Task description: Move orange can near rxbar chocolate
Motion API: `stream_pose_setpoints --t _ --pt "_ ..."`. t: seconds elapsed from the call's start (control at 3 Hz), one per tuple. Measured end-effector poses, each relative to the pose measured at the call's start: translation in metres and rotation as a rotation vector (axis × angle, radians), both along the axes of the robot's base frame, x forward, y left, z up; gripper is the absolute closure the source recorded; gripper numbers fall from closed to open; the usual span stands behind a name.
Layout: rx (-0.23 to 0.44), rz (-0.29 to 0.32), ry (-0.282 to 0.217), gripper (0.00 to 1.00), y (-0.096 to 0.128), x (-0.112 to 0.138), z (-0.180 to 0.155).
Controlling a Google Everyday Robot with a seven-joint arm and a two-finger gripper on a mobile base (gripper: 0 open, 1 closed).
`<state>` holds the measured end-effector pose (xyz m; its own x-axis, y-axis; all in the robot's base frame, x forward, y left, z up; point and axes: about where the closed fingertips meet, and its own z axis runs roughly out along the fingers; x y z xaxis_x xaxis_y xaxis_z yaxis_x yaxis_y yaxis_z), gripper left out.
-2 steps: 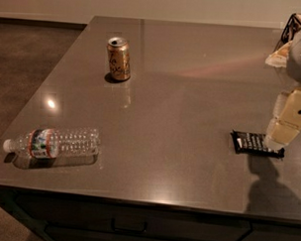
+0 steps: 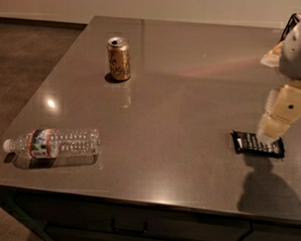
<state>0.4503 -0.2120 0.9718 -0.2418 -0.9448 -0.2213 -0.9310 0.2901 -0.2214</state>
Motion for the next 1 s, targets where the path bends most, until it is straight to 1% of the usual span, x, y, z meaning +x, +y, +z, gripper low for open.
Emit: stream_pose_setpoints --t 0.33,0.67,1.0 --pt "0.066 -0.015 0.013 0.00 0.015 0.031 -0.009" --pt "0.139 -0.014 -0.008 0.00 0.043 0.061 -0.010" --pt "0.221 -0.048 -0.055 0.00 0.072 0.092 -0.008"
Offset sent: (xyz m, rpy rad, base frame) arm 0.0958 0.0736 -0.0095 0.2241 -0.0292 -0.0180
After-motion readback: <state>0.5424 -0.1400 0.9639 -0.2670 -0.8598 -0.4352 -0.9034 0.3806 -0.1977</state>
